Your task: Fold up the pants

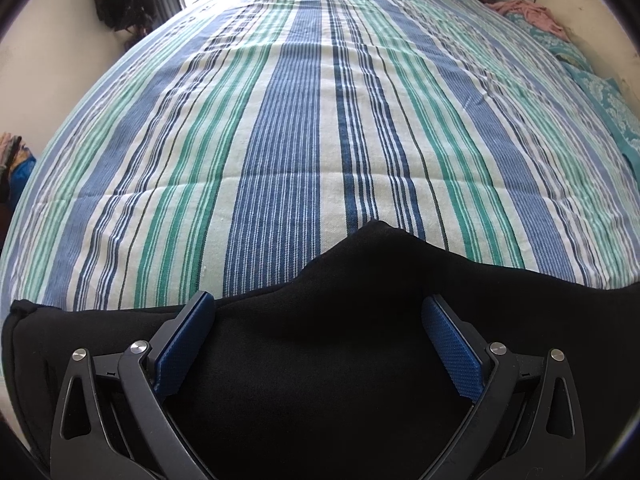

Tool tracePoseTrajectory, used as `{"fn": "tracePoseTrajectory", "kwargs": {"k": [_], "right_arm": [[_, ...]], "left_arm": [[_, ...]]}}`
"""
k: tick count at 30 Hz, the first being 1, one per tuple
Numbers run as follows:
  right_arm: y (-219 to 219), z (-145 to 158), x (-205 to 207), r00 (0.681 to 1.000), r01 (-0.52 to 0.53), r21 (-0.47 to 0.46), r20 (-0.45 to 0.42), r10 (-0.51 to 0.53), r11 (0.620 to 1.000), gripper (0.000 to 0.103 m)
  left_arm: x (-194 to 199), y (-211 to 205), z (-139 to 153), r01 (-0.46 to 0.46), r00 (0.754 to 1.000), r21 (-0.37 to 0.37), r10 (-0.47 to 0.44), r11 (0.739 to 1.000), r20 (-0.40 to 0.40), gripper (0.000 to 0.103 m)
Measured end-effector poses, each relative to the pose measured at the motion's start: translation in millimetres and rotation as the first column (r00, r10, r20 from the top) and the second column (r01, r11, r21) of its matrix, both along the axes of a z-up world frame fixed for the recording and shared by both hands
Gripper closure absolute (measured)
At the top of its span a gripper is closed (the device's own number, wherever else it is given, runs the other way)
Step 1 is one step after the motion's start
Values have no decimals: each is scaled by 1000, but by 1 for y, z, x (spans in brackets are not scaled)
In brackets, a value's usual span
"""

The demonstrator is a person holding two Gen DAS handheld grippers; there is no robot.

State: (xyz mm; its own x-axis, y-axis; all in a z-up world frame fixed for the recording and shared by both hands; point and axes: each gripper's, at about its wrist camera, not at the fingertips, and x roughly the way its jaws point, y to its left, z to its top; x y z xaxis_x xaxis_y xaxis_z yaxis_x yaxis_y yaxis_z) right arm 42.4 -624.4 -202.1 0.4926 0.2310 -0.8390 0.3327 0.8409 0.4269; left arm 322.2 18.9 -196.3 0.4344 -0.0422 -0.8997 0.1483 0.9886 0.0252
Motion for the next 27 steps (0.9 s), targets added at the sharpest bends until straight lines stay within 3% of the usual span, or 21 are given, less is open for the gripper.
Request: {"fn": "tracePoseTrajectory", "kwargs": {"k": [3, 7, 11, 14, 18, 21, 23, 27], "right_arm": [[-10, -1, -4, 998, 55, 83, -10, -54, 995, 88], [4, 22, -11, 992, 82, 179, 84, -99, 980, 89], [48, 54, -15, 967, 22, 327, 232, -103, 945, 89], [102, 70, -5, 944, -72, 444, 320, -83, 893, 90], [204, 69, 27, 921, -228, 566, 389, -14, 792, 90], [287, 52, 54, 916, -309, 612, 398, 55, 728, 90], [342, 36, 73, 918, -334, 607, 384, 102, 721, 90], [432, -6, 107, 934, -312, 666, 344, 92, 677, 90]], "left_arm": [[-7, 0, 17, -6, 1000, -40, 6, 999, -15, 2], [-33, 5, 59, 20, 999, -169, -14, 985, 39, 2], [-67, 16, 94, 55, 995, -276, -30, 960, 94, 2], [-90, 26, 105, 51, 993, -319, -14, 946, 115, 2], [-116, 47, 99, 7, 994, -392, 37, 920, 106, 2], [-133, 64, 87, -21, 992, -422, 70, 906, 100, 2], [-142, 75, 77, -52, 992, -432, 94, 900, 78, 2], [-156, 97, 65, -97, 990, -452, 132, 887, 46, 2]]}}
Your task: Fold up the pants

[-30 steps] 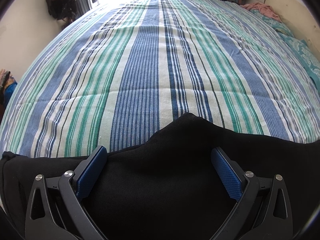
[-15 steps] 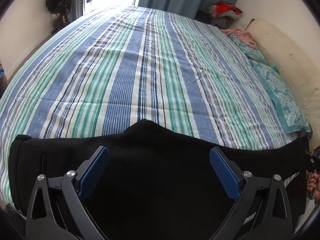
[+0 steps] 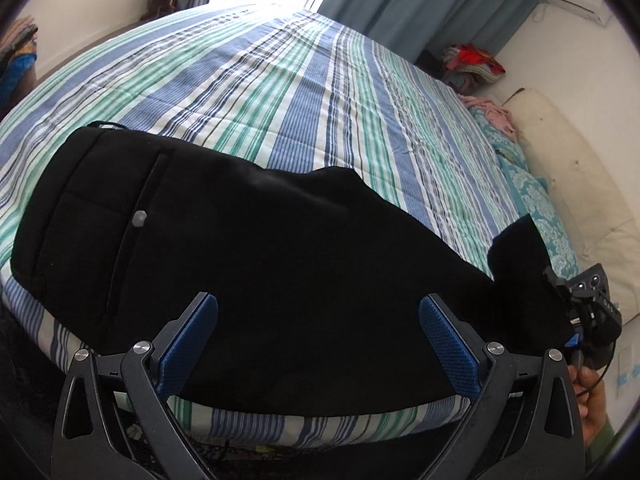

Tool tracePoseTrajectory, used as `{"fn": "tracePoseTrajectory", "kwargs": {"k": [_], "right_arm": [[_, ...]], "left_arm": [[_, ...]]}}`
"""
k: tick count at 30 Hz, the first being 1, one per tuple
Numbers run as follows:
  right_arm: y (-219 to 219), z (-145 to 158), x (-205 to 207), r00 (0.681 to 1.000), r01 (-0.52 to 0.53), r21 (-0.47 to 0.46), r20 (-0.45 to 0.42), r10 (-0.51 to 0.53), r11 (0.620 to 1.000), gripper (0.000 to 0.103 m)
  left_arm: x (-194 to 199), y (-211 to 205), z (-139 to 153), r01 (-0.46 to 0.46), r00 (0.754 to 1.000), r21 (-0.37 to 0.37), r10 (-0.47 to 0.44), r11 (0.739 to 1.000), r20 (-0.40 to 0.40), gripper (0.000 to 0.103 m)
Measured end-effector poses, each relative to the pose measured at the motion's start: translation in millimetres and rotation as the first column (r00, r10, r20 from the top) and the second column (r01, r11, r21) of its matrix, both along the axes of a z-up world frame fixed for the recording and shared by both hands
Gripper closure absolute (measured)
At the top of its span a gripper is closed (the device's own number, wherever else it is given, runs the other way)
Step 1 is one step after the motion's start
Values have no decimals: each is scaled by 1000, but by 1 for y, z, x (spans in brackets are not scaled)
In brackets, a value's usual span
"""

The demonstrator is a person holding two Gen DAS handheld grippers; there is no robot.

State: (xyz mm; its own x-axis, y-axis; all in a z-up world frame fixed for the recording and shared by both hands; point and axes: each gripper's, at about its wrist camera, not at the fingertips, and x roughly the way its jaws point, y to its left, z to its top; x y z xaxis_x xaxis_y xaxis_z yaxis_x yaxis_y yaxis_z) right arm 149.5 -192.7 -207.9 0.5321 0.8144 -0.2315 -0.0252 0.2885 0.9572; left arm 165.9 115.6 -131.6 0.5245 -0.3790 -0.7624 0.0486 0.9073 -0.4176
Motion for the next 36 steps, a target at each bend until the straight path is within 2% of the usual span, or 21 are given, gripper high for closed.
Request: {"fn": "tracePoseTrajectory", "kwargs": {"k": [1, 2, 5, 7, 8, 9, 11, 13, 14, 15, 17, 18, 20, 22, 24, 27, 28, 30, 33, 36], "right_arm": [[20, -9, 7, 1000, -5, -4, -12, 5, 1000, 90], [40, -16, 13, 1000, -7, -46, -17, 6, 999, 90], [92, -35, 23, 999, -49, -213, -32, 44, 976, 87], [122, -40, 26, 994, -102, -426, -75, 78, 899, 72], [133, -40, 26, 988, -150, -486, -96, 118, 861, 51], [141, -36, 22, 983, -183, -539, -92, 158, 822, 39], [144, -10, 2, 978, -155, -654, 2, 207, 741, 37], [132, 20, -27, 965, -70, -743, 119, 234, 665, 24], [114, 34, -43, 957, -8, -780, 175, 231, 625, 11], [104, 43, -57, 951, 57, -812, 222, 217, 581, 3], [82, 54, -85, 946, 149, -846, 273, 177, 512, 2], [69, 55, -94, 949, 169, -851, 277, 151, 496, 2], [45, 58, -105, 957, 211, -846, 281, 73, 490, 2], [23, 59, -115, 958, 249, -827, 285, -4, 504, 2], [7, 63, -128, 954, 282, -805, 291, -66, 522, 2], [-4, 70, -129, 942, 323, -783, 320, -102, 531, 2], [-5, 70, -129, 941, 325, -779, 323, -102, 536, 2], [-5, 68, -128, 942, 321, -776, 319, -101, 543, 2], [-5, 65, -126, 945, 313, -767, 312, -101, 560, 2], [-4, 63, -124, 945, 311, -760, 311, -100, 570, 2]], "left_arm": [[-3, 5, -1, -9, 1000, 1, 9, 1000, 2, 2], [-5, 8, -2, -16, 1000, 0, 16, 1000, 5, 2], [-9, 15, -3, -24, 1000, -14, 24, 1000, 9, 2], [-11, 14, -2, -15, 1000, -22, 15, 1000, 14, 2], [-11, 13, -1, -6, 1000, -25, 7, 1000, 20, 2], [-13, 12, 0, 6, 1000, -31, -5, 999, 28, 2], [-14, 4, 3, 53, 998, -59, -51, 997, 36, 2], [-14, -13, 5, 152, 988, -119, -149, 981, 32, 2], [-12, -25, 5, 215, 977, -152, -214, 965, 21, 2], [-9, -40, 4, 273, 961, -176, -276, 946, 10, 2], [-4, -70, 5, 356, 933, -176, -361, 918, 6, 2], [-1, -84, 5, 381, 923, -161, -385, 910, 6, 3], [8, -108, 2, 407, 911, -121, -411, 905, -11, 10], [18, -126, -7, 425, 900, -79, -430, 902, -71, 46], [24, -137, -17, 427, 893, -46, -429, 903, -137, 57], [22, -140, -23, 393, 910, 66, -378, 917, -169, 56], [22, -138, -22, 380, 916, 82, -363, 921, -170, 54], [19, -132, -20, 354, 927, 87, -337, 931, -165, 52], [17, -127, -18, 346, 932, 95, -330, 934, -148, 43], [21, -128, -24, 350, 929, 107, -330, 931, -168, 43]]}}
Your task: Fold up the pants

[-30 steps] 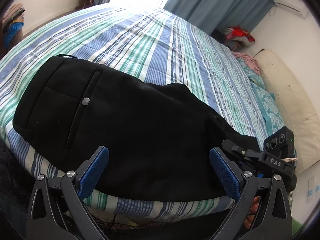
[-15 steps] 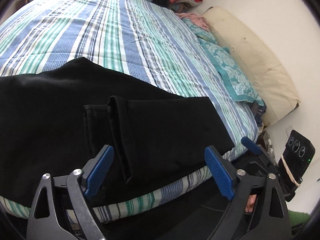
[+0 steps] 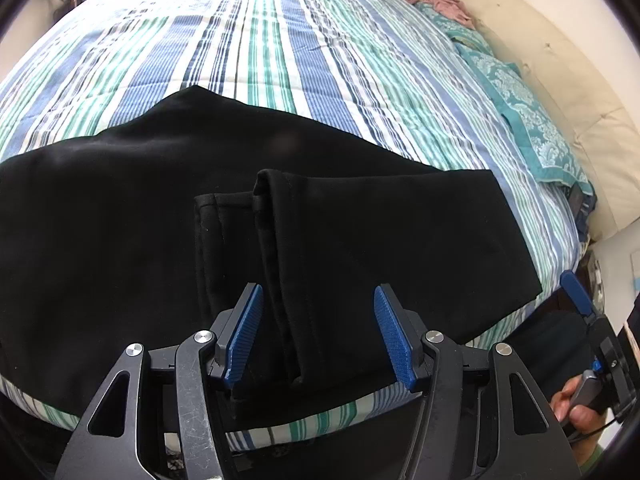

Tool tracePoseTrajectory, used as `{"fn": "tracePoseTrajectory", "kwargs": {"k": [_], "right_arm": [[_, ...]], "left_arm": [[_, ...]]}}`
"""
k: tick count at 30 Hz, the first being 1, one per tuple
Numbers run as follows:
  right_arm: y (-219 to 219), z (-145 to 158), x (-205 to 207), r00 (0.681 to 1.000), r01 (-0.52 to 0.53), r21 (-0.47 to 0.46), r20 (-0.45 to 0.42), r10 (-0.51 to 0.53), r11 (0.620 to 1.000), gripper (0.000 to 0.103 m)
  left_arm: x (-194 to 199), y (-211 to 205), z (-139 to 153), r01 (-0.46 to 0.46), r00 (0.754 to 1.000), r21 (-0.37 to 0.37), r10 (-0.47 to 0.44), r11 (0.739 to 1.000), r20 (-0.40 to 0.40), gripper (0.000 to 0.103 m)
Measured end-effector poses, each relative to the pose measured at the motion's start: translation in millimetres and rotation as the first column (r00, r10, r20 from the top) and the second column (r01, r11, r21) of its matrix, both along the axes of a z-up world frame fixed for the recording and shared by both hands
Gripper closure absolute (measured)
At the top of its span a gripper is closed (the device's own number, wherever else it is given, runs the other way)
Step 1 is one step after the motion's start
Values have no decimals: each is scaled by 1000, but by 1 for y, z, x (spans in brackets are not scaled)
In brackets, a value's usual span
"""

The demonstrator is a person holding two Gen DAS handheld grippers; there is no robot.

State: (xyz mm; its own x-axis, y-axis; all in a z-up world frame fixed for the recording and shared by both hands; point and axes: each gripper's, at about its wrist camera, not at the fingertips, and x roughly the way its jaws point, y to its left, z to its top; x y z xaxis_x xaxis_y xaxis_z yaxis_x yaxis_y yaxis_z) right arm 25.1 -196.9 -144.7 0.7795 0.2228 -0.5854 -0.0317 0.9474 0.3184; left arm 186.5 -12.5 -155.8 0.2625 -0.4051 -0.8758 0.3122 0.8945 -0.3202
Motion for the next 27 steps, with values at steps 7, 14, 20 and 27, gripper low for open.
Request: {"fn": "tracePoseTrajectory", "kwargs": {"k": [7, 14, 20, 27], "right_arm": [[6, -2, 0, 1000, -11, -10, -4, 11, 1000, 2], [-2, 12, -13, 996, 58, -52, 69, -54, 997, 2], [-12, -8, 15, 998, 46, 3, -32, -46, 999, 2], [6, -67, 57, 955, -53, -20, -292, 45, 998, 0]], "left_arm": [[9, -4, -10, 2, 1000, -63, -4, 998, -29, 100], [-13, 30, 41, 9, 990, -50, -2, 999, 144, 101], [-4, 36, -8, -15, 999, 16, 15, 1000, 28, 99], [-9, 42, 5, -89, 995, 21, 88, 996, 38, 61]]}}
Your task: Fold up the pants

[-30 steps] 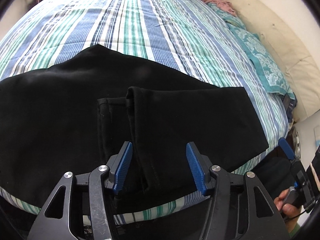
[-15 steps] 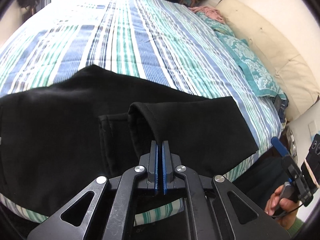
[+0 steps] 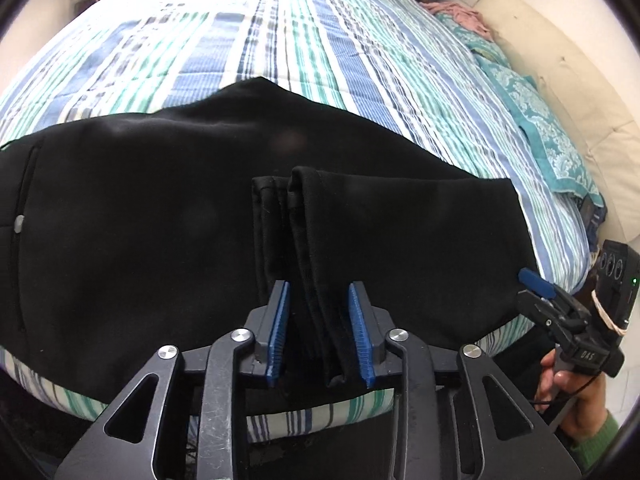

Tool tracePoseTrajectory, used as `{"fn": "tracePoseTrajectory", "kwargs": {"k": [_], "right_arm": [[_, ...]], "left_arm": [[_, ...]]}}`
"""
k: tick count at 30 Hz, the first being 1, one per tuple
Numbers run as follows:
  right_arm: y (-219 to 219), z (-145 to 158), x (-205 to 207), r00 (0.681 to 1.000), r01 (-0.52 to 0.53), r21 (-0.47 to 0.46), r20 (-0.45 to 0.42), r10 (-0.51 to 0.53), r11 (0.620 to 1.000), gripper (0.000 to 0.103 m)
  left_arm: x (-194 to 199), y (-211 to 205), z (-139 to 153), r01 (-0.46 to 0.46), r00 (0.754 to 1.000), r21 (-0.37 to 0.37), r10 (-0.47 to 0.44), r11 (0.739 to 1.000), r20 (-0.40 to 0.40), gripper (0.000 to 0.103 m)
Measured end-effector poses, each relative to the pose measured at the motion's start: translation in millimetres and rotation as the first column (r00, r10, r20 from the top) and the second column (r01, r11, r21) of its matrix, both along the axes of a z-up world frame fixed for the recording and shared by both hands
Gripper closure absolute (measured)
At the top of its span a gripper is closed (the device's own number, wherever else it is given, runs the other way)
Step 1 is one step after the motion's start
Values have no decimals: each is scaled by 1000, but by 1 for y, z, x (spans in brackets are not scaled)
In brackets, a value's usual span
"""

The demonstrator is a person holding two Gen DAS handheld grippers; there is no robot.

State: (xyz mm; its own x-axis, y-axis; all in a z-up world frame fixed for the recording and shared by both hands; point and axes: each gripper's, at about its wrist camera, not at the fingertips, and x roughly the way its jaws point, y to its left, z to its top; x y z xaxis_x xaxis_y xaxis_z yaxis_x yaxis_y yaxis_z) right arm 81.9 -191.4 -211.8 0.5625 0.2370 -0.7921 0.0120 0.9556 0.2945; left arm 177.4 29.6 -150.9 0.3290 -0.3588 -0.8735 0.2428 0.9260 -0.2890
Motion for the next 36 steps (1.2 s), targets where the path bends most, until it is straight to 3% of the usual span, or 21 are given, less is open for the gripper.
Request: {"fn": "tracePoseTrajectory", "kwargs": {"k": [1, 3, 7, 10, 13, 16, 18, 21, 24, 26, 29, 31, 32, 34, 36], "right_arm": [[1, 4, 0, 1000, -1, 4, -2, 1, 1000, 1], [0, 17, -5, 999, 24, 18, 34, -25, 1000, 1], [-7, 51, 0, 990, 46, -3, 132, -45, 999, 0], [-23, 58, 31, 995, 63, -76, 88, -57, 995, 0], [-37, 45, 65, 998, 58, -108, 15, -57, 992, 0], [-49, 0, 90, 985, 48, -121, -159, -67, 991, 0], [-49, -27, 94, 968, 31, -180, -240, -74, 983, 0], [-44, -13, 83, 980, 36, -224, -181, -78, 974, 0], [-46, 23, 51, 993, 80, -148, -73, -91, 986, 0], [-42, 38, 23, 995, 97, -153, -23, -102, 983, 0], [-33, 17, -1, 991, 101, -138, -69, -112, 985, 0], [-31, -15, -7, 981, 101, -178, -146, -128, 979, 0], [-34, -17, -8, 979, 122, -196, -137, -151, 973, 0], [-42, -6, -5, 973, 174, -165, -120, -195, 971, 0], [-50, 14, -12, 972, 223, -129, -45, -231, 966, 0]], "left_arm": [[-2, 5, 9, -25, 999, 7, 25, 1000, 32, 49], [-9, 9, 27, -47, 993, -7, 48, 999, 107, 36], [-9, -11, 50, 26, 978, -53, -15, 998, 206, 23], [-1, -42, 45, 119, 969, -36, -108, 992, 223, 22], [10, -67, 21, 167, 966, 33, -170, 985, 194, 22], [19, -75, -18, 168, 981, 88, -176, 982, 86, 25], [12, -77, -21, 184, 973, 108, -197, 977, 120, 24], [5, -80, -12, 204, 970, 135, -219, 970, 109, 24], [-4, -66, 3, 175, 975, 61, -181, 983, 131, 23], [-9, -53, 1, 143, 981, 27, -145, 989, 131, 17], [-9, -44, -22, 131, 988, 34, -133, 991, 78, 17], [-10, -45, -21, 135, 985, 26, -137, 991, 107, 17], [-8, -46, -19, 135, 986, 33, -137, 990, 96, 17], [-5, -45, -11, 130, 988, 13, -131, 991, 81, 17], [-5, -34, 1, 96, 991, -28, -93, 995, 98, 17]]}}
